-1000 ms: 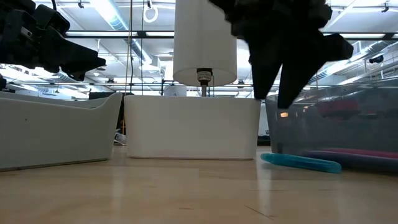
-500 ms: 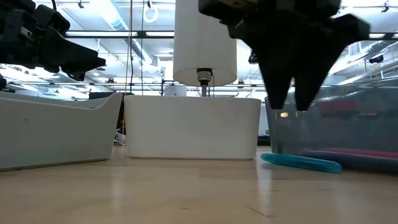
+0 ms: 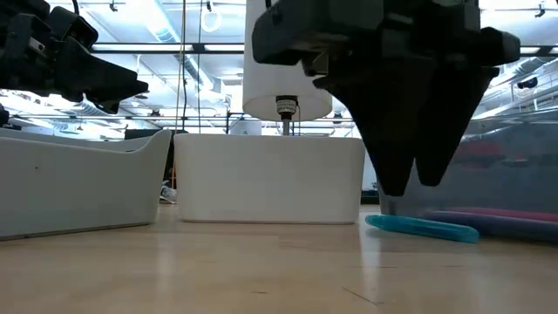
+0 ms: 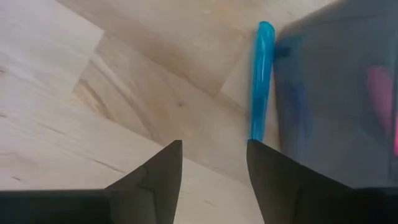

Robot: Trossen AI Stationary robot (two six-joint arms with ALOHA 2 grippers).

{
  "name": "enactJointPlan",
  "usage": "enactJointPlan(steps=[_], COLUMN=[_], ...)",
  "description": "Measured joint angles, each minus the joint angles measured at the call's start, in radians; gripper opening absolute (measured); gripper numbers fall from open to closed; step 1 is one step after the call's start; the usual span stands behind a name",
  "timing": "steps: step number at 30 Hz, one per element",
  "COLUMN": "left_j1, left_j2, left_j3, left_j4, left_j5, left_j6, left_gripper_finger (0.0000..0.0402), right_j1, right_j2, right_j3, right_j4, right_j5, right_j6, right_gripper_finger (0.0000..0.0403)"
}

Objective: Pick & Place Markers
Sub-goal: Put the blue pen in the black bin

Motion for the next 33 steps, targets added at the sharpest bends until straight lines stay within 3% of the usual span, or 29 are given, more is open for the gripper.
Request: enactJointPlan(steps=[8, 33], left_j1=[0.0, 0.0], left_j2=[0.0, 0.0], left_j3=[0.0, 0.0], left_j4=[0.0, 0.0], left_j5=[0.0, 0.0], left_j6=[0.0, 0.0], left_gripper_finger=[0.0165, 0.0165], right_j1=[0.0, -0.028], right_j2=[0.021, 0.015], right_j3=[0.006, -0.128], right_j4=[-0.087, 0.042], right_j5=[-0.019, -0.029], right_j6=[-0.005, -0.056], right_gripper_finger=[0.018, 0.018])
